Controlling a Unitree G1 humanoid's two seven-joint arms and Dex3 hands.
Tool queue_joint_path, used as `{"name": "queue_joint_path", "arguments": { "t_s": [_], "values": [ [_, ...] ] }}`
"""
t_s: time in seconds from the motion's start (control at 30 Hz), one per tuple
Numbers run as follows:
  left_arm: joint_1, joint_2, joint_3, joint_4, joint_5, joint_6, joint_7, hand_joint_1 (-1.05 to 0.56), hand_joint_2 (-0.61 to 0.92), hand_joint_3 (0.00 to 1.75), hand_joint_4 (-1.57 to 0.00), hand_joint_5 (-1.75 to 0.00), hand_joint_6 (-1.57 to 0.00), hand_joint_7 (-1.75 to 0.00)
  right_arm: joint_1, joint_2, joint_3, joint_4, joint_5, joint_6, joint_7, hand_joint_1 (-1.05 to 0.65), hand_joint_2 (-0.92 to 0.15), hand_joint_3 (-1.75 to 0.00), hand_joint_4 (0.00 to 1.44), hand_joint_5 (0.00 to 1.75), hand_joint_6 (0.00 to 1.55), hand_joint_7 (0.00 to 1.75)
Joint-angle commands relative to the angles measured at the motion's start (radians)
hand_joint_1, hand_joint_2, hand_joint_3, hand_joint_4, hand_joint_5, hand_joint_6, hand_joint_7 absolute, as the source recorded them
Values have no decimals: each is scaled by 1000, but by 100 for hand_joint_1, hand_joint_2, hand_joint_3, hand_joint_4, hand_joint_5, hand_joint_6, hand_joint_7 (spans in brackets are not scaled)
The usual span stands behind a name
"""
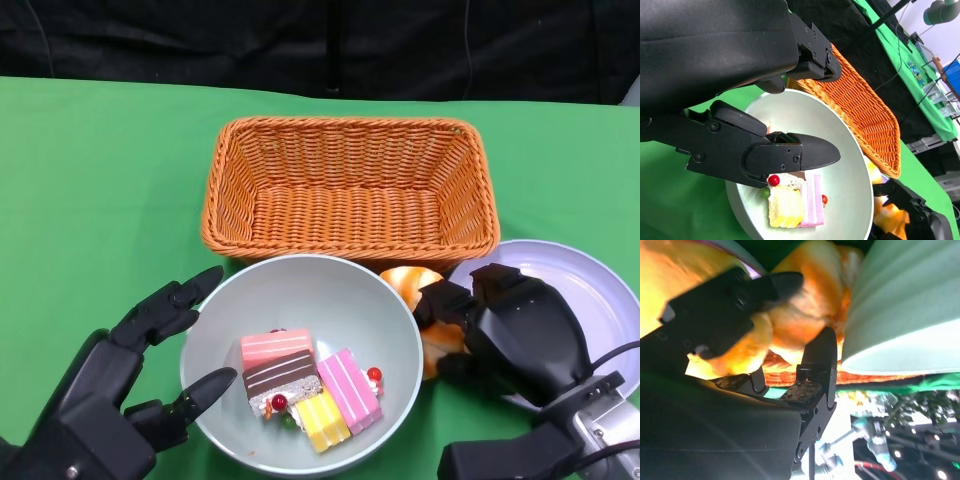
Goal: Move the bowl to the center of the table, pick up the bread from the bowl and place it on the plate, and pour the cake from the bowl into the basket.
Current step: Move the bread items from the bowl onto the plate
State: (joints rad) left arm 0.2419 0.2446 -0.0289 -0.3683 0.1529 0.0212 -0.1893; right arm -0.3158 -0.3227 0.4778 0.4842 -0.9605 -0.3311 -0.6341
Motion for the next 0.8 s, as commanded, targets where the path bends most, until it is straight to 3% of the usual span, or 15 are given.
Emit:
{"name": "queue_joint_path", "arguments": {
  "t_s": [0.03,0.17,0.43,0.63,0.8],
  "values": [
    [0,11,13,-8,-8,-1,-5,-65,92,48,0,-85,-31,-2,6,-32,-22,-34,21,-28,-37,-19,-36,-128,100,175,77,175],
    [1,14,13,-7,-5,-3,-5,-66,92,49,0,-84,-31,-2,23,-46,-41,-70,33,-48,-54,-18,-29,-143,100,175,77,175],
    [2,15,17,-6,-14,-6,-10,-66,92,49,0,-84,-31,-2,57,-79,-96,-158,61,-51,-31,-14,-26,-141,101,175,76,175],
    [5,18,19,-11,-21,-4,-12,-68,92,49,0,-83,-31,-2,90,-116,-144,-211,78,-67,-15,-12,-17,-150,102,175,78,175],
    [4,20,23,-8,-28,-5,-16,-68,92,49,0,-82,-31,-1,126,-131,-181,-250,104,-77,4,-12,-17,-151,103,175,78,175]
  ]
}}
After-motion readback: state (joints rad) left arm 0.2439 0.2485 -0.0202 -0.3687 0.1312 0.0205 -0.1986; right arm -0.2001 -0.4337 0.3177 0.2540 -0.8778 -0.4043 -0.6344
